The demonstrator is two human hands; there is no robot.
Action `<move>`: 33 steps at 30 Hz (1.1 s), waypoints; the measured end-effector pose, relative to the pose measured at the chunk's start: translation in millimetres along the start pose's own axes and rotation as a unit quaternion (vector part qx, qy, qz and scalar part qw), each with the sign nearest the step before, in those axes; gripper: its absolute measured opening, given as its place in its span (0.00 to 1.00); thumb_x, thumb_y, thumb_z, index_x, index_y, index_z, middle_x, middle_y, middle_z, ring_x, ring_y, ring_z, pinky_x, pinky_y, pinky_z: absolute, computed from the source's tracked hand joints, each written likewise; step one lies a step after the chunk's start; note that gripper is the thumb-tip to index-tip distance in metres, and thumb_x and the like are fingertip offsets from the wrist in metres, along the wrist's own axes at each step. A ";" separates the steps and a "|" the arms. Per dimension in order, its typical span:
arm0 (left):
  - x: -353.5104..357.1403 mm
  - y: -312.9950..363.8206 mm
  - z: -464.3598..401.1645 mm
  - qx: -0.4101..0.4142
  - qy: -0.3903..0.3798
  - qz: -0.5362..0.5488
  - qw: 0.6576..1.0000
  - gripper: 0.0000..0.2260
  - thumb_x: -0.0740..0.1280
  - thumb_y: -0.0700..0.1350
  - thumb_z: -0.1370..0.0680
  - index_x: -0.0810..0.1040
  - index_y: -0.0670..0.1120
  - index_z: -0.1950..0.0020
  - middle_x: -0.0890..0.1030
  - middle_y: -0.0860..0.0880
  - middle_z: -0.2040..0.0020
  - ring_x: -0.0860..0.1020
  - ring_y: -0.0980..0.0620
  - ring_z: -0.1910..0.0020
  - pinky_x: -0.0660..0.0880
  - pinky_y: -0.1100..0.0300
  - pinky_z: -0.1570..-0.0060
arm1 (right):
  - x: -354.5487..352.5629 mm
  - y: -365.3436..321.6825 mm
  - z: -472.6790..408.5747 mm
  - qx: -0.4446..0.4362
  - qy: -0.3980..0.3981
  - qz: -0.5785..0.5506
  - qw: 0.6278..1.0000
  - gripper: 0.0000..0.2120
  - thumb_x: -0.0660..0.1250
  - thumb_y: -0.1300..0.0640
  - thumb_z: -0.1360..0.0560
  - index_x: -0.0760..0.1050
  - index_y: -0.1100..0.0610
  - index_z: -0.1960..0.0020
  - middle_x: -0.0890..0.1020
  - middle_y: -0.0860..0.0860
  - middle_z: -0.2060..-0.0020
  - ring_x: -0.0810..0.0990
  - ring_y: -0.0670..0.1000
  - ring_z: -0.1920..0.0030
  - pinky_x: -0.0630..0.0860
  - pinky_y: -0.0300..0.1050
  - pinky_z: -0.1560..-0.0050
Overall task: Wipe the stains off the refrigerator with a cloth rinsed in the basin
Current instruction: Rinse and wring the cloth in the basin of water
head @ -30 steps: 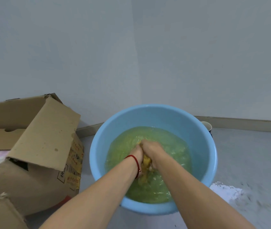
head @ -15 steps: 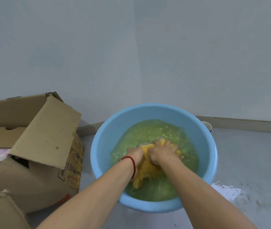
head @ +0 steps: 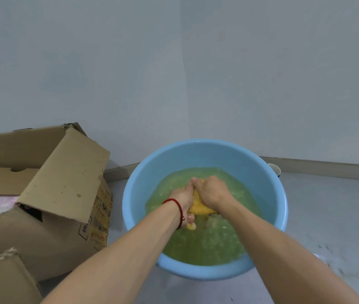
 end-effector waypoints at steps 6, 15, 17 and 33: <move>-15.6 46.8 36.5 0.175 -0.066 -0.067 0.980 0.08 0.68 0.51 0.19 0.76 0.47 0.51 0.73 0.48 0.66 0.67 0.54 0.79 0.60 0.68 0.81 | -62.7 6.9 0.9 -0.073 -0.072 0.129 0.986 0.23 0.51 0.37 0.15 0.72 0.49 0.60 0.79 0.50 0.53 0.77 0.55 0.49 0.70 0.47 0.48; -19.2 125.7 93.7 0.282 -0.147 -0.173 0.932 0.15 0.71 0.46 0.20 0.80 0.32 0.45 0.79 0.40 0.65 0.68 0.51 0.82 0.65 0.64 0.80 | -101.1 -24.2 27.5 -0.226 -0.217 -0.047 0.948 0.49 0.78 0.56 0.29 0.52 0.43 0.18 0.75 0.45 0.28 0.69 0.44 0.25 0.71 0.48 0.27; -22.6 135.0 98.2 0.246 -0.193 -0.150 0.938 0.13 0.70 0.43 0.19 0.79 0.33 0.44 0.79 0.41 0.66 0.69 0.51 0.81 0.68 0.63 0.80 | -87.1 -27.3 33.5 -0.235 -0.196 -0.126 0.944 0.47 0.81 0.57 0.30 0.56 0.44 0.20 0.79 0.44 0.35 0.75 0.40 0.31 0.75 0.40 0.33; -13.1 36.4 62.2 0.304 -0.282 -0.110 0.903 0.32 0.78 0.34 0.28 0.72 0.54 0.29 0.83 0.51 0.39 0.84 0.49 0.44 0.82 0.53 0.51 | -120.9 -33.4 31.0 -0.124 -0.076 -0.249 0.957 0.13 0.69 0.69 0.26 0.82 0.58 0.44 0.87 0.58 0.55 0.84 0.52 0.59 0.82 0.47 0.56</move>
Point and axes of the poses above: each hand's wrist, its own z-axis away from the middle knuckle, its own x-axis out of the palm, y = z × x, the point moved 1 cm from there along -z, towards the middle knuckle
